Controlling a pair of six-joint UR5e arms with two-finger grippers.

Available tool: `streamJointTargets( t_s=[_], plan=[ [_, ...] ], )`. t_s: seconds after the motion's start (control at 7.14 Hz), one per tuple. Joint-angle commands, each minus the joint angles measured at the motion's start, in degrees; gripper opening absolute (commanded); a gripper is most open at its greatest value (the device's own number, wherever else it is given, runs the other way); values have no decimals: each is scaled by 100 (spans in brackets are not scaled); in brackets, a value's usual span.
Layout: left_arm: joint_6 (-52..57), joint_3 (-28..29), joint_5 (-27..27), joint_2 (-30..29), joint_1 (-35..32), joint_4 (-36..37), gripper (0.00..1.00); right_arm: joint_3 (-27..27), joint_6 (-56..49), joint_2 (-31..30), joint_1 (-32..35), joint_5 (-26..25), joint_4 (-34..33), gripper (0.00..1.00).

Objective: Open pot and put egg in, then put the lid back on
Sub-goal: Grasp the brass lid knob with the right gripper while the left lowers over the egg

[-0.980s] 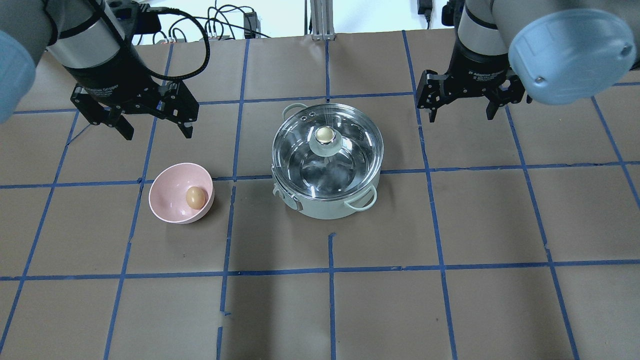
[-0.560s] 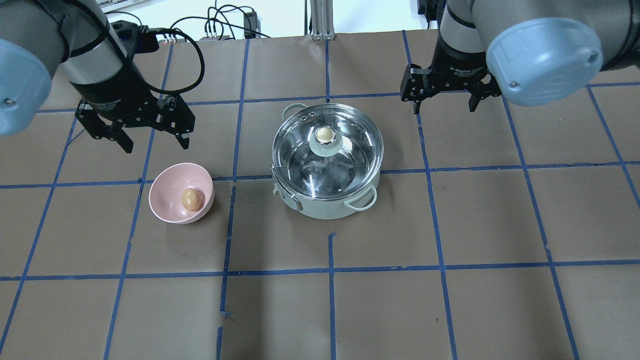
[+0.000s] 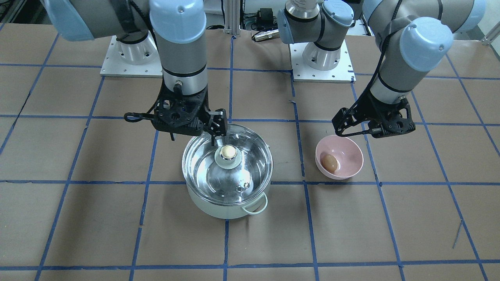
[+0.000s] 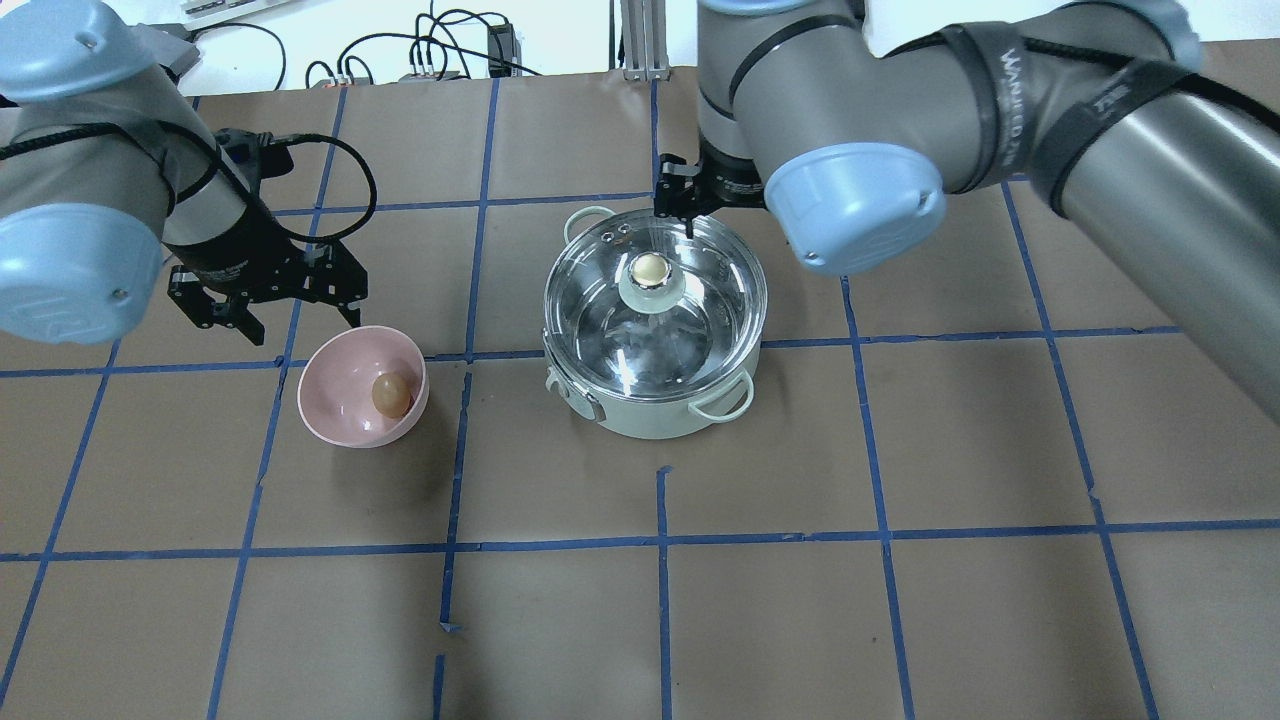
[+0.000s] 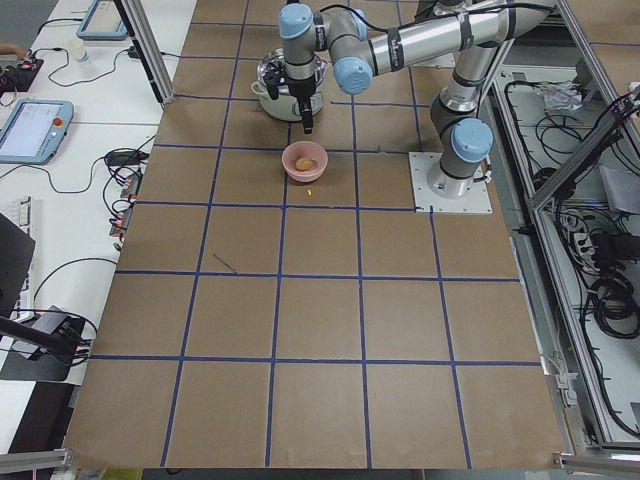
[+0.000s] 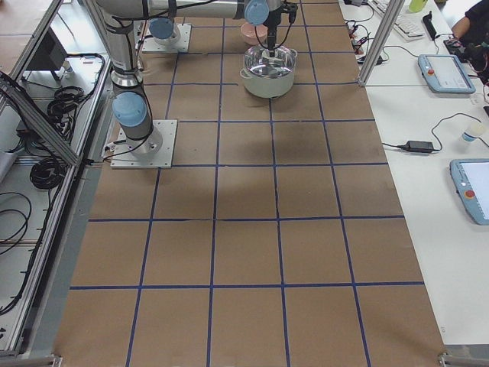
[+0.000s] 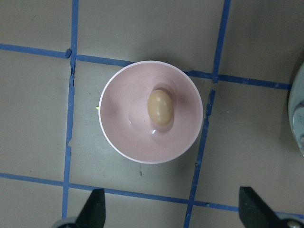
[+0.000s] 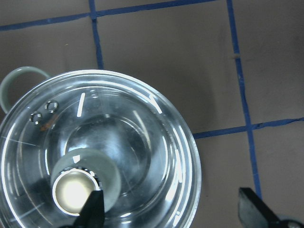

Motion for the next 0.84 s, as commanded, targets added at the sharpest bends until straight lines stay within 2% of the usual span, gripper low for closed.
streamJointTargets(
  t_s=[0.0,0.28,0.56,0.7],
  plan=[
    [-20,-468,1,-272,94,832,100,-132,600,245,333,7,-190,100],
    [32,-944,-7,-326,164,1440,100,-124,610,490,481,103,-505,100],
    [50,-945,-42,-501,261,1468,99,-80,505,562,544,104,-515,99],
    [42,-954,-86,-502,270,1486,99,-80,505,571,544,104,-515,94]
  ],
)
